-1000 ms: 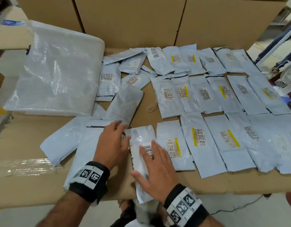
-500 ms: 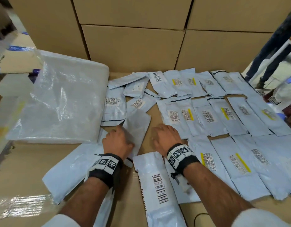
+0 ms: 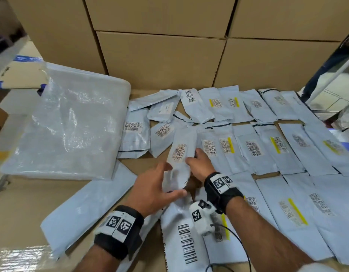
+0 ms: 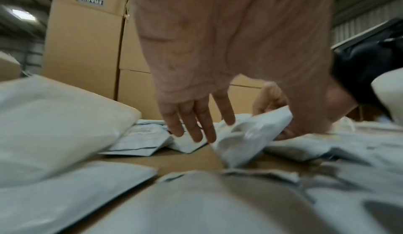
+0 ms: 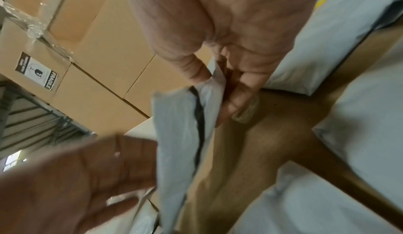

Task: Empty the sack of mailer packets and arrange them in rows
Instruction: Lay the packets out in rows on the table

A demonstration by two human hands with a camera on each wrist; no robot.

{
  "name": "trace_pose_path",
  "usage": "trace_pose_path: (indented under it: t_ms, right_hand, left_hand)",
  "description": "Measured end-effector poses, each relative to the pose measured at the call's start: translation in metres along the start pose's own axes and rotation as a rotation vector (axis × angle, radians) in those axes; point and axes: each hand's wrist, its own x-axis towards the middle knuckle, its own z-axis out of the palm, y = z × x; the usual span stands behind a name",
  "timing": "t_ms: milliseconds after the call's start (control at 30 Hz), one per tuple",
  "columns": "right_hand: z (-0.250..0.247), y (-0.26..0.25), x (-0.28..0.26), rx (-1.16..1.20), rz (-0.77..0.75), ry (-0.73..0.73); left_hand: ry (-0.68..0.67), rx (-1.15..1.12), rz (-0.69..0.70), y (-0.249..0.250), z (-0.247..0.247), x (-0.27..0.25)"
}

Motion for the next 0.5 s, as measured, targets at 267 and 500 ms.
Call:
trace_pose_path:
  t_ms: [267, 500]
  right_hand:
    - [-0.015, 0.018, 0.004, -0.248, 0.007, -0.224]
    - [-0.022, -0.021, 0.008, -0.889, -0.332, 0.066]
  left_hand:
    - [-0.080, 0.401, -0.258, -0.047, -0.009, -0.026]
    - [-0.009, 0.307, -0.312, -0.043, 0.000, -0.017]
